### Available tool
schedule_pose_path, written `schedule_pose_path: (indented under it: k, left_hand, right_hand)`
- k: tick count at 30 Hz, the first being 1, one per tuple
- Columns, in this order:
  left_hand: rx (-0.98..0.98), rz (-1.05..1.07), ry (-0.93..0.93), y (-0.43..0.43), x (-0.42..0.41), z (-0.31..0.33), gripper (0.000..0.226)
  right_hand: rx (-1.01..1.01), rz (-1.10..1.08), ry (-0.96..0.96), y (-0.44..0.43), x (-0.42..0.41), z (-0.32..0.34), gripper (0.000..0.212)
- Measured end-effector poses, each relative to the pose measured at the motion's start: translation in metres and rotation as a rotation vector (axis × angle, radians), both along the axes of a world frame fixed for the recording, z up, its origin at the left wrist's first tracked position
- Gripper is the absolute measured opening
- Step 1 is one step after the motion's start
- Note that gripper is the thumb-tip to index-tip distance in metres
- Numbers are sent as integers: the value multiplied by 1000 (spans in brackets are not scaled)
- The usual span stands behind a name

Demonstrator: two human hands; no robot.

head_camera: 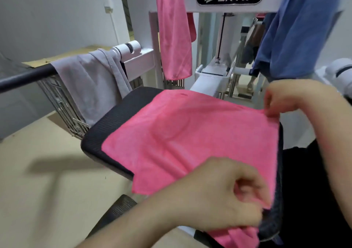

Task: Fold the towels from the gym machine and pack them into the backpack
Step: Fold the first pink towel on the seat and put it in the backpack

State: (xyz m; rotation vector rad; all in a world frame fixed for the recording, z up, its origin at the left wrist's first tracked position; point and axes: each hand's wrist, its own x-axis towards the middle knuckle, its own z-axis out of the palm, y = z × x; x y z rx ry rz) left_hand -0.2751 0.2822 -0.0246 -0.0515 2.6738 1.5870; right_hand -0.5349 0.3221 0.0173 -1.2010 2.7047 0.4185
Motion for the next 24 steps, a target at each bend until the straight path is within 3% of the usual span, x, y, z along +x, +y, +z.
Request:
schedule_pose_path:
  k: [3,4,7,9,10,12,14,16,20,24]
  left_hand:
    - [111,-6,-32,8,-2,-1,11]
    - [5,88,19,1,-2,-5,10]
    - [-655,520,143,-41,13,-18,15]
    - [-988,725,14,-67,33,-23,28]
    - [-1038,767,-82,-75,41,-25,39]
    - [-994,749,-203,-84,53,-30,56]
    - [-833,726,-184,-85,56,-32,60]
    - [-661,731,-113,-86,54,-32,53]
    - [-345,680,3,-85,56,-31,18]
    - [-276,784,161,-98,67,-31,15]
  right_hand:
    - [6,37,60,8,2,1,8]
    - [-82,103,72,2,5,1,13]
    - [-407,402,-54,-38,38,-3,23]
    - [-454,578,-232,-73,69,-10,34]
    - [-414,643,-298,-91,81,-15,40]
    - [-263,736,-330,-120,97,-26,54]
    - [-140,827,-264,-139,104,-31,59]
    - [-82,833,-204,-148,106,-29,49]
    - [-94,737,-188,-150,94,-25,29]
    - [-153,591,-228,-140,67,-9,12]
